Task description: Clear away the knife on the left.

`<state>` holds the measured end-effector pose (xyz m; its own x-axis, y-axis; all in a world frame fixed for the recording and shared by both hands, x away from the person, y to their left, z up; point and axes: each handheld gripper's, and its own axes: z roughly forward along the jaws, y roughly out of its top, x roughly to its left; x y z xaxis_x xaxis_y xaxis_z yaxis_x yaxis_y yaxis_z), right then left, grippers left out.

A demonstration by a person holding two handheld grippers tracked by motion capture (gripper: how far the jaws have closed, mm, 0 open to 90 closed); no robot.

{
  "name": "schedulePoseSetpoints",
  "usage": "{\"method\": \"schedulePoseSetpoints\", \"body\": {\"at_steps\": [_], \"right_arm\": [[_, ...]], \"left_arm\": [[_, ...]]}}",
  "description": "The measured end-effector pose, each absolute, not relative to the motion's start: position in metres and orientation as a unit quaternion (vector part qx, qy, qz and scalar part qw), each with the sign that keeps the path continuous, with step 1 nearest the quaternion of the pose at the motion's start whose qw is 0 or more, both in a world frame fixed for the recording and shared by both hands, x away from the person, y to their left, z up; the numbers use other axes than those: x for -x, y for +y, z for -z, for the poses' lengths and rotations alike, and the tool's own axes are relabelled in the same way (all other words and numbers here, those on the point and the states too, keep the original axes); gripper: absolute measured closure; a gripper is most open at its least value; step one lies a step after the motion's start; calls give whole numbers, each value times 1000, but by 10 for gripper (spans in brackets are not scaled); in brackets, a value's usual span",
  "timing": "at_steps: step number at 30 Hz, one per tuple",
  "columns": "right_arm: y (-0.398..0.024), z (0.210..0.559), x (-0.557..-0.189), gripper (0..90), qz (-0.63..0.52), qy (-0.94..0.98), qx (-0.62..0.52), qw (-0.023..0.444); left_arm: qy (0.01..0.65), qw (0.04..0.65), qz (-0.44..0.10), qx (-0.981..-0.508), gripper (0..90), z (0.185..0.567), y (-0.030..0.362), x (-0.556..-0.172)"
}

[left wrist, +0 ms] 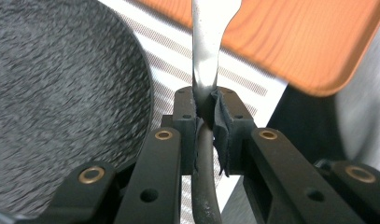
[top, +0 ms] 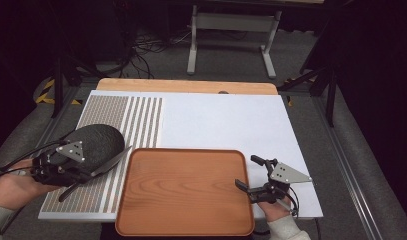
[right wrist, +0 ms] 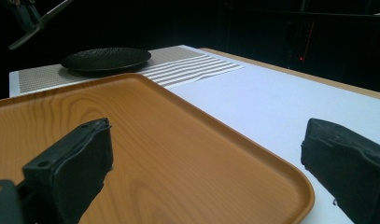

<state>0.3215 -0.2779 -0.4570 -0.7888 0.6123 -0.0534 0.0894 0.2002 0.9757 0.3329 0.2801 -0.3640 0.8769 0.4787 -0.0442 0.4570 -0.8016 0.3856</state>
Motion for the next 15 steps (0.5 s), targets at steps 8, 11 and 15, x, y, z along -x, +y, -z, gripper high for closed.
{"method": "schedulePoseSetpoints", "body": {"at_steps": [8, 11, 15], "right_arm": [[-278, 457, -321, 27, -589, 741, -237, 220], [-279, 457, -321, 27, -588, 741, -237, 220], [-279, 457, -321, 27, -588, 741, -236, 221]], "left_arm": [[278, 228, -12, -933, 799, 363, 269, -335], [287, 238, -6, -928, 799, 364, 264, -335], [296, 259, 5, -919, 799, 366, 256, -335]]}}
